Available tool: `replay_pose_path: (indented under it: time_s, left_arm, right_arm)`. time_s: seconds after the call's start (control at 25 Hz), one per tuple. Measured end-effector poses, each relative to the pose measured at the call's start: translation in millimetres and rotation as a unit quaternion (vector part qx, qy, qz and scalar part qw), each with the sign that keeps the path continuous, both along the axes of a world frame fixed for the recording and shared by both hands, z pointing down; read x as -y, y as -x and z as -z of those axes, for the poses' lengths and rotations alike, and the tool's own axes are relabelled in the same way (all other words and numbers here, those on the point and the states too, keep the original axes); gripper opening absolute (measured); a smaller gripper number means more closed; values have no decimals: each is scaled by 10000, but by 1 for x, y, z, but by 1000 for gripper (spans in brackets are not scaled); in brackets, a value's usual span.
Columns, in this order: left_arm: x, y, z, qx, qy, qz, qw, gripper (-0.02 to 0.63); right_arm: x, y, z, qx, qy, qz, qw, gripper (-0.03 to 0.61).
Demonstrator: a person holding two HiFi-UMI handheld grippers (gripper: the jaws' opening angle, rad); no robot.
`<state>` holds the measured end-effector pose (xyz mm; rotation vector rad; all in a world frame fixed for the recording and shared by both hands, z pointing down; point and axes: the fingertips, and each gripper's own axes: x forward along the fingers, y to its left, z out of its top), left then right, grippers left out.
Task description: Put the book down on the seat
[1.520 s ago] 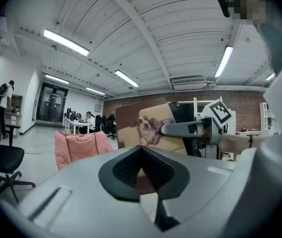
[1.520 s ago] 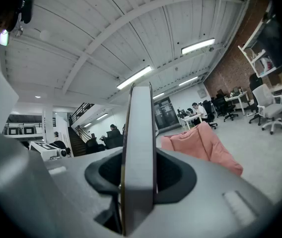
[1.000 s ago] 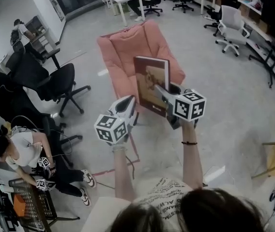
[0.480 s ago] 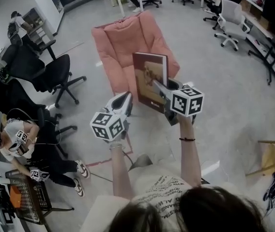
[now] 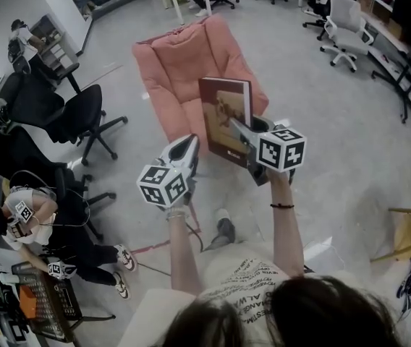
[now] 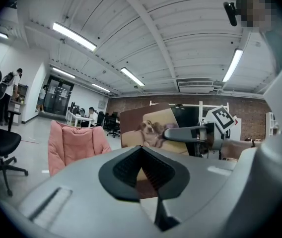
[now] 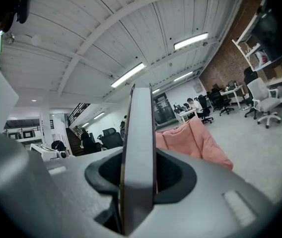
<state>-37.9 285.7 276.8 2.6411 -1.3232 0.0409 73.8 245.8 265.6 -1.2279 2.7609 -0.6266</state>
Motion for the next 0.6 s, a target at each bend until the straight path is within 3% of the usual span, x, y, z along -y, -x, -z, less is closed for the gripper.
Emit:
replay_pose_path:
  time_s: [0.2, 0.6]
  left_arm:
    - [50, 1, -2, 62, 105, -88, 9999, -2]
    - [114, 2, -56, 121, 632, -249, 9976, -2]
  right_arm:
    - [42, 6, -5, -38, 107, 66, 9999, 149]
    - [106, 11, -58, 38, 587, -64, 9982, 149]
